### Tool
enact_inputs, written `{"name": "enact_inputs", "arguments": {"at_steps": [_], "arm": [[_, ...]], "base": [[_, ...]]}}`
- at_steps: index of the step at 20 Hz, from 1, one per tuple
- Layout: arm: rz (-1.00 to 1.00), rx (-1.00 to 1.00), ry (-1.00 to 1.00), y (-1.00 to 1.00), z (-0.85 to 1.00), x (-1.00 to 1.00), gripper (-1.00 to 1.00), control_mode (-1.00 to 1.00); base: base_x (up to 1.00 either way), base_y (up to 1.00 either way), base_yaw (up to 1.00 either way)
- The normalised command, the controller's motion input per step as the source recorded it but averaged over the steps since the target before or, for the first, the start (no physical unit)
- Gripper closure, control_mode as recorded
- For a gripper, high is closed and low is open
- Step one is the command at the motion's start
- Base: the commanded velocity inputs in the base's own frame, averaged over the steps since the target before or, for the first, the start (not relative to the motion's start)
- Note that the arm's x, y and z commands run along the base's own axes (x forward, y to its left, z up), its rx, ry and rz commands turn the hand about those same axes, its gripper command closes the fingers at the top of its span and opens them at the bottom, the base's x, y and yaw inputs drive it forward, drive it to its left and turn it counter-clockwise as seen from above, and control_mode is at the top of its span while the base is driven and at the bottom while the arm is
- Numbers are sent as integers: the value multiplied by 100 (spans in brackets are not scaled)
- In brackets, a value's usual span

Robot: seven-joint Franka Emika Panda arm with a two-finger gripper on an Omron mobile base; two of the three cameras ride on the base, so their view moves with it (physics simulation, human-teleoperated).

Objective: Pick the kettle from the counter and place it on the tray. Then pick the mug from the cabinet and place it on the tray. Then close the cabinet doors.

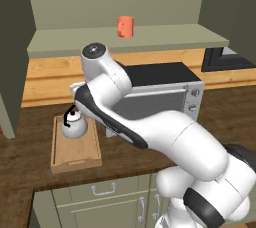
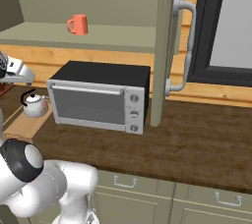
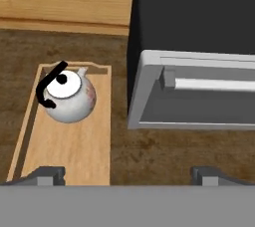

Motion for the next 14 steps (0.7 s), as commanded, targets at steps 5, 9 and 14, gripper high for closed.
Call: {"name": "enact_inputs", "arguments": {"at_steps": [5, 9, 14], "arm": [[-6, -7, -10, -47, 47, 0, -100, -100], [-6, 0, -20, -53, 41, 0, -100, -100], [-6, 0, -33, -54, 25, 0, -100, -100]], "base": [[0, 0, 0], [0, 0, 0], [0, 0, 0]]}}
